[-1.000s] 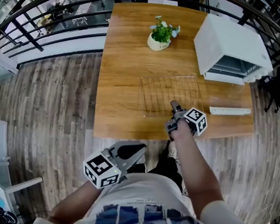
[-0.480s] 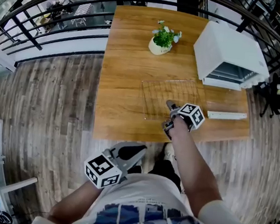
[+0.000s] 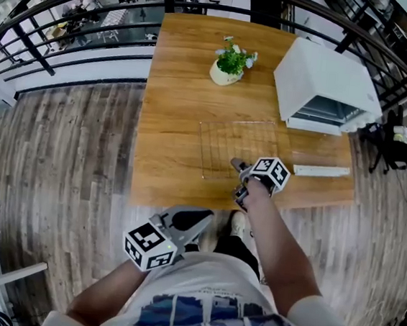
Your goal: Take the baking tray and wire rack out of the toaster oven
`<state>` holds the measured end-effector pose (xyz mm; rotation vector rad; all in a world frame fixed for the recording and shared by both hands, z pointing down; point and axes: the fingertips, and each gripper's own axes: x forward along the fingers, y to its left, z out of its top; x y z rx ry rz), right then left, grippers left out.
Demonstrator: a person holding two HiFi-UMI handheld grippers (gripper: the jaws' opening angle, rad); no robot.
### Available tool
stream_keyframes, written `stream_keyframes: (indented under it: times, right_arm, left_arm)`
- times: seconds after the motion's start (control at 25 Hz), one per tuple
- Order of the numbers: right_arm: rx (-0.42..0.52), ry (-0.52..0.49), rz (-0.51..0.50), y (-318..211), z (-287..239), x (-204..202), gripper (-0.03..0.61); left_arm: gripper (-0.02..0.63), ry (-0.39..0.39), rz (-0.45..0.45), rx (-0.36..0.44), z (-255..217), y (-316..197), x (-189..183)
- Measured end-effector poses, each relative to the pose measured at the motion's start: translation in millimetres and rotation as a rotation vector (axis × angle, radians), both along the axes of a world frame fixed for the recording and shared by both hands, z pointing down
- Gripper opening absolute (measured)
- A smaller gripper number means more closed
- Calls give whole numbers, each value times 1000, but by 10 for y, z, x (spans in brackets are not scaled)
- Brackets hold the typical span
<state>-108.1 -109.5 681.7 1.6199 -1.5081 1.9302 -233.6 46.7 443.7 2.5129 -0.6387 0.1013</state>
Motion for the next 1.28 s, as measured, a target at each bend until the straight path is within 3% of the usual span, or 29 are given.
stream_keyframes:
  times: [0.36, 0.72, 1.0, 1.28]
  right_arm:
    - [43, -50, -53, 142, -160, 35, 398]
    - [211, -36, -181, 169, -779, 226, 375]
    - [307, -15, -226, 281, -1158, 661, 347]
    - [414, 43, -275, 402, -1468, 1231, 325]
  left_arm:
    - [5, -10, 43, 0, -33, 3, 197]
    - [5, -26, 92, 5, -50, -27, 554]
    - [5, -32, 122, 17, -132, -130, 961]
    - [5, -102, 99, 22, -114, -298, 1334]
